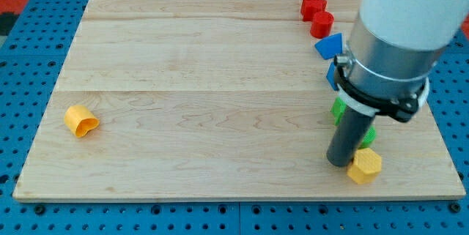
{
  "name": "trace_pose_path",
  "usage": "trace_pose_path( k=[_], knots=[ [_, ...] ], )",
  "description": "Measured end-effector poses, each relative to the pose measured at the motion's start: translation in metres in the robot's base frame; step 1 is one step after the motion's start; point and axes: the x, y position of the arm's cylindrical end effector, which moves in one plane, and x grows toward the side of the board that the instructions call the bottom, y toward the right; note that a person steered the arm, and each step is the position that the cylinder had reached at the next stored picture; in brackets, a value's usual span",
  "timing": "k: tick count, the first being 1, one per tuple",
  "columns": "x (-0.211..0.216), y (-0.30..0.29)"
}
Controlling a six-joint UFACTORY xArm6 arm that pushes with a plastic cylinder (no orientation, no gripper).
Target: Move the yellow heart to the top of the red star
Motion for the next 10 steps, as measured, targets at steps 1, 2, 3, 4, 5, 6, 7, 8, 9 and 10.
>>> trace_pose_path(
  k=[1,2,3,4,5,6,7,8,9,10],
  knots=[
    [0.006,-0.028],
    [0.006,-0.146],
    [-0.005,-0.273],
    [-0.045,-0.333],
    [-0.065,-0.344],
    [-0.029,-0.351],
    [-0.051,-0.405],
    [-0.085,-0.392],
    [-0.091,-0.338],
    [-0.099,-0.288]
  ],
)
